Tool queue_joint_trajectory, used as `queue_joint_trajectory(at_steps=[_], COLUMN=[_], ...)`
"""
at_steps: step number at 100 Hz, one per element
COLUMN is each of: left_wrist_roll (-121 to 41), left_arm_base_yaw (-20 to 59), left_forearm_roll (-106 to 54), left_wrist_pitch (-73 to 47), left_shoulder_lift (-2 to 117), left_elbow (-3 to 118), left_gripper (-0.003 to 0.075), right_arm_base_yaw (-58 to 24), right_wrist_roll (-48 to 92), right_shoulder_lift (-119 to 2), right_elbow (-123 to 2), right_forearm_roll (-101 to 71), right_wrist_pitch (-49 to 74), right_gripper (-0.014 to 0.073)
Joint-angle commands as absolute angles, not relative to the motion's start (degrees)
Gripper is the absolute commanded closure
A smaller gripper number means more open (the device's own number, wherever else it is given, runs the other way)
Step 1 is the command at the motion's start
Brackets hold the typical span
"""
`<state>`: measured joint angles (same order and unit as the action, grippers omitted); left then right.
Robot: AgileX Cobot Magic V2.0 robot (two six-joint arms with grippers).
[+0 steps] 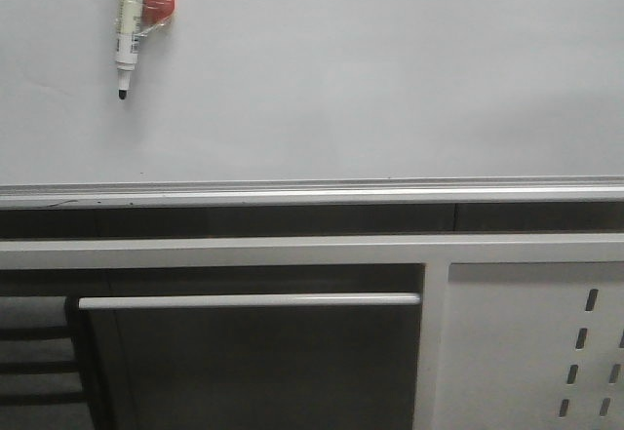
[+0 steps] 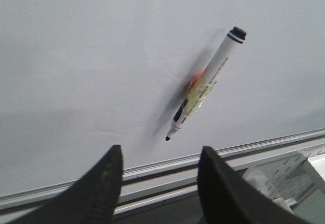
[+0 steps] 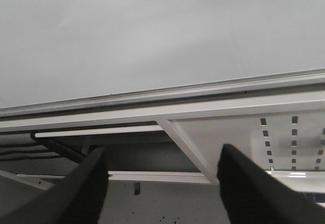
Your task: Write number 1 on whiteboard
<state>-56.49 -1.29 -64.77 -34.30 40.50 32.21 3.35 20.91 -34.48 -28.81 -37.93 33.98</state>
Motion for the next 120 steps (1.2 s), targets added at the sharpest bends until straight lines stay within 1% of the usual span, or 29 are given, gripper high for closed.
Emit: queue_joint_trajectory(at_steps=[1, 16, 28, 35, 57, 68, 80, 110, 116, 120], left_wrist_roll=[-66.4, -78.8, -85.7, -87.1, -91.5, -93.7, -94.1, -94.1, -94.1, -94.1], left_arm_base_yaw=[-0.9, -0.7, 3.0, 6.8, 19.5, 23.1, 24.1, 24.1, 24.1, 24.1], left_forearm_roll=[-76.5, -88.4, -93.7, -94.0, -93.9, -93.9, -94.0, -94.4, -94.4, -94.4], left_wrist_pitch=[-35.5, -40.2, -39.9, -36.6, -18.3, -15.2, -13.4, -13.6, -13.7, -13.7], left_shoulder_lift=[43.4, 49.2, 53.1, 55.1, 60.7, 63.1, 65.8, 70.6, 71.3, 71.6], left_elbow=[34.2, 34.2, 34.8, 36.0, 40.9, 42.6, 44.0, 47.5, 48.0, 48.1], left_gripper=[0.0292, 0.0303, 0.0303, 0.0303, 0.0303, 0.0303, 0.0303, 0.0304, 0.0327, 0.0372], right_arm_base_yaw=[3.6, 3.6, 3.6, 3.6, 3.6, 3.6, 3.6, 3.6, 3.6, 3.6], right_wrist_roll=[22.8, 22.8, 22.8, 22.8, 22.8, 22.8, 22.8, 22.8, 22.8, 22.8], right_shoulder_lift=[-35.0, -35.0, -35.0, -35.0, -35.0, -35.0, -35.0, -35.0, -35.0, -35.0], right_elbow=[-30.9, -30.9, -30.9, -30.9, -30.9, -30.9, -30.9, -30.9, -30.9, -30.9], right_forearm_roll=[-40.2, -40.2, -40.2, -40.2, -40.2, -40.2, -40.2, -40.2, -40.2, -40.2], right_wrist_pitch=[31.1, 31.1, 31.1, 31.1, 31.2, 31.2, 31.2, 31.3, 31.3, 31.3], right_gripper=[0.0141, 0.0157, 0.0157, 0.0157, 0.0157, 0.0157, 0.0157, 0.0157, 0.0157, 0.0157])
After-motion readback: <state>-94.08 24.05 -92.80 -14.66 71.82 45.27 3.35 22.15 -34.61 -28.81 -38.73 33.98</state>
